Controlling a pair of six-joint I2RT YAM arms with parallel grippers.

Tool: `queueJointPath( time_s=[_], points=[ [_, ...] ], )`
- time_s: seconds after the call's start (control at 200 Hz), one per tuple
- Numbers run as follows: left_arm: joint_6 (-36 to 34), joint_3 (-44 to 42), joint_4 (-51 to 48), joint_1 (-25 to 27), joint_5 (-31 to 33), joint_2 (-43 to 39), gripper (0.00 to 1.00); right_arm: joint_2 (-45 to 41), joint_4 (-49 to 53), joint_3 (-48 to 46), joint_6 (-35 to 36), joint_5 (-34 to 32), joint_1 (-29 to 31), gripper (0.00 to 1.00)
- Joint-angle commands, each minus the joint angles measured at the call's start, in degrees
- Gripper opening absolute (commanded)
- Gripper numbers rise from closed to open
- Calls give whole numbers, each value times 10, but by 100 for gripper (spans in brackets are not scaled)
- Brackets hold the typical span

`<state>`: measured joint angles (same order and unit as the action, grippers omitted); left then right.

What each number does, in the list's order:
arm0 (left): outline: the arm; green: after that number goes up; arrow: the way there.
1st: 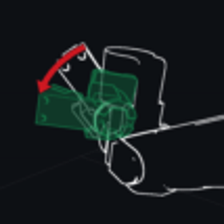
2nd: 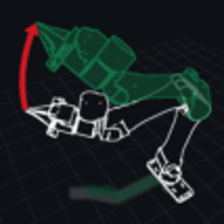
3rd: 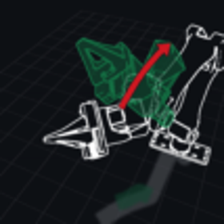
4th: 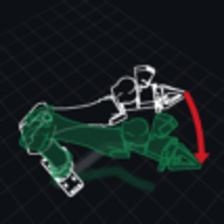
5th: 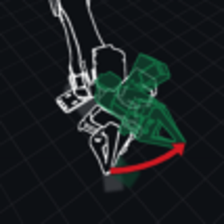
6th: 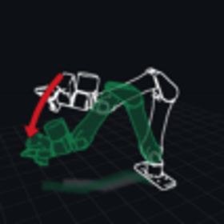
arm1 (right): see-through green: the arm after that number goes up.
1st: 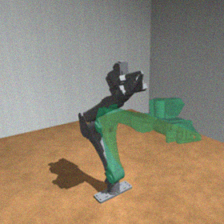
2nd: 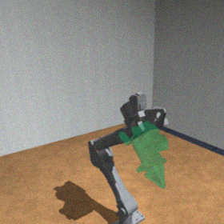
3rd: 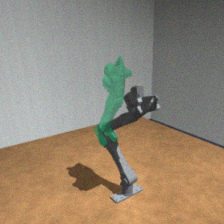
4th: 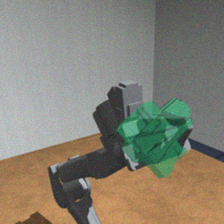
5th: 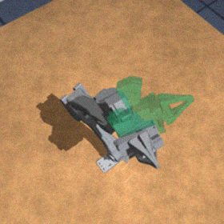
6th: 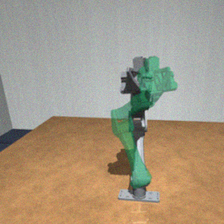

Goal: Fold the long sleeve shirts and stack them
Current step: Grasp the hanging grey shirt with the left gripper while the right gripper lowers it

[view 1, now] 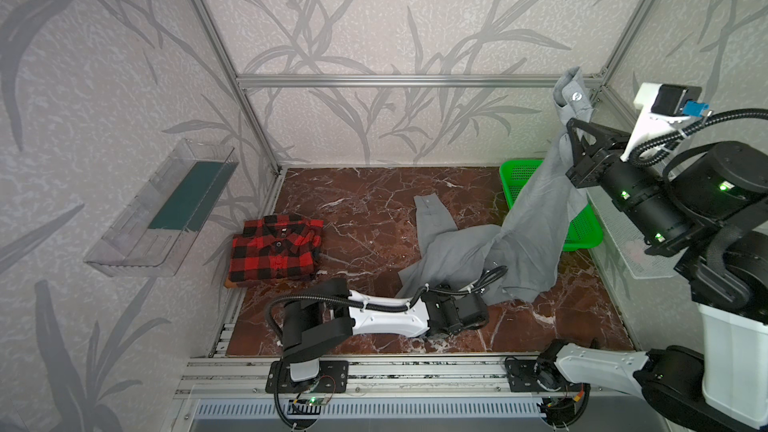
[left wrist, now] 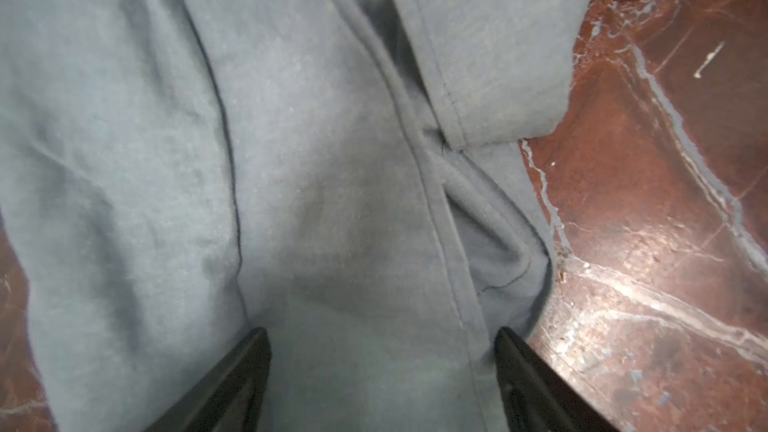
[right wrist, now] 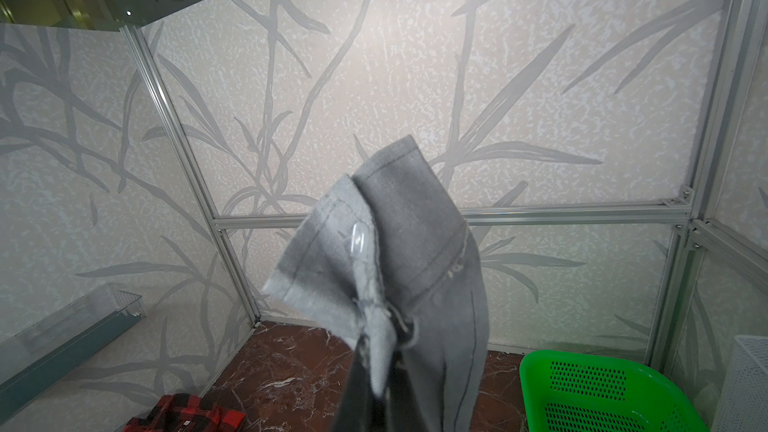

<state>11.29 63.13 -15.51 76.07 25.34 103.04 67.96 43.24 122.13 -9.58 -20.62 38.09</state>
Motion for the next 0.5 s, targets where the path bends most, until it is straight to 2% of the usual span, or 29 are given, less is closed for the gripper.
queueJointPath(
  time_s=[0.0,0.21,0.295,0.375,0.495],
  points=[
    [21,9,-31,-5,19,-1,71,-10,-4,10,2,-2,-2,0],
    [28,-13,-38,-33,8,-29,33,-21,-13,-13,2,-7,-2,0],
    [26,-25,-50,-52,0,-67,19,-29,-17,-35,3,-9,-2,0],
    [14,-30,-77,-69,2,-115,0,-39,-25,-67,1,-6,-1,0],
    [-7,-37,-130,-109,-14,-205,0,-58,-44,-129,-12,8,-3,0]
  ],
)
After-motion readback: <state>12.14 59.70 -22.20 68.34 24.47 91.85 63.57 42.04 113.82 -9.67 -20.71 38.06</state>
